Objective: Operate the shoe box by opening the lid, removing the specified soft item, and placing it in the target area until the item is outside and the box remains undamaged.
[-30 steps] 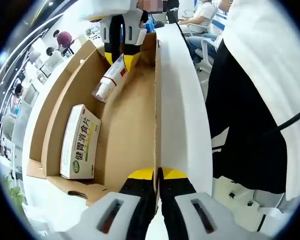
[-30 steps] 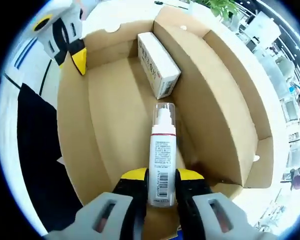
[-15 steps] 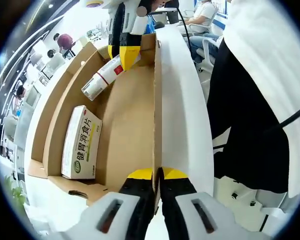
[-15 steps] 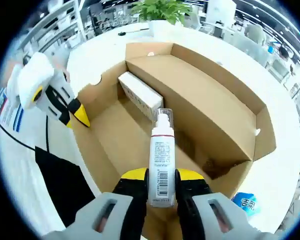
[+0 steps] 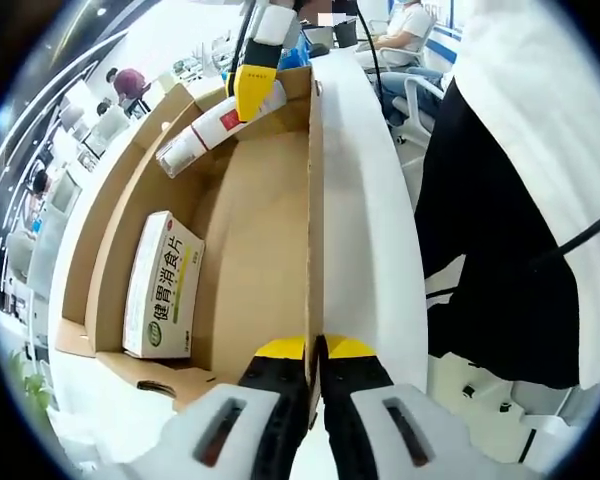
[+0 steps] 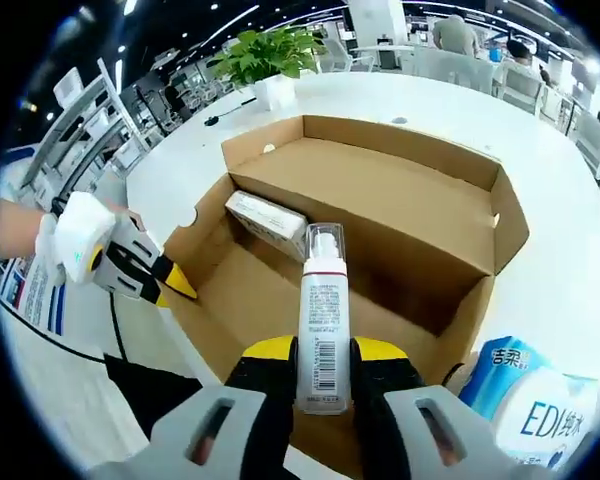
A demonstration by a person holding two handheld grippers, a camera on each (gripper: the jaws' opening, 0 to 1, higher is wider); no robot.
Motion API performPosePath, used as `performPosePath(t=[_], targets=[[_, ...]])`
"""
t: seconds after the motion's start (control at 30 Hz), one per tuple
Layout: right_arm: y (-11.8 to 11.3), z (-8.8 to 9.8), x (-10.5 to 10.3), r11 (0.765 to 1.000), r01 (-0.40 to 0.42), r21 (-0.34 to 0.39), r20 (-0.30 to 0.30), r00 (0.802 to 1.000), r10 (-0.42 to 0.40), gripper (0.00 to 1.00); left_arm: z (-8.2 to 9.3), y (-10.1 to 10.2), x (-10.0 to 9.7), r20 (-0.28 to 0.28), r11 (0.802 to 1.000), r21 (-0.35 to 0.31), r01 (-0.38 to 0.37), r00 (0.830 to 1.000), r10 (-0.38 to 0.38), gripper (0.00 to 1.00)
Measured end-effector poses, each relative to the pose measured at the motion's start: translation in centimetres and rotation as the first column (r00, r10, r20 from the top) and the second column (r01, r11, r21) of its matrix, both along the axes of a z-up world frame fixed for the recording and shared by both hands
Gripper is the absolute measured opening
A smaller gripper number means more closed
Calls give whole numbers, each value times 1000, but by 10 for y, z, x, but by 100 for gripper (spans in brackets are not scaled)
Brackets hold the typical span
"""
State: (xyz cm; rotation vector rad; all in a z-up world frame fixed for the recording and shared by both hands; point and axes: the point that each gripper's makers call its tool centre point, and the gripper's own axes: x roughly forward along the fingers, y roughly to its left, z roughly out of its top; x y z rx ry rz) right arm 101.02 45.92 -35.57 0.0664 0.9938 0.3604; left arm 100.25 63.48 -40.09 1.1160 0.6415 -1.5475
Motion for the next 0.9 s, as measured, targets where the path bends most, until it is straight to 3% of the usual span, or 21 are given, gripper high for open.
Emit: performPosePath(t=[0.1, 0.33, 0.53, 0.9], targets=[[0, 3, 2, 999, 39, 31, 8, 999, -39, 19, 0, 0, 0, 3, 1000, -3, -1, 1000, 1, 3], [-13, 17, 8, 995, 43, -95, 106, 994, -33, 19, -1, 0, 1, 7, 1000, -6, -4, 1000, 4, 3], [-13, 30, 7, 992, 38, -124, 150, 988, -19, 19, -1, 0, 1, 12, 1000, -9, -6, 1000, 6, 3], [-18, 56, 11, 992, 67, -109, 210, 977, -43, 19, 0, 0, 0, 13, 1000, -9, -9, 1000, 9, 3]])
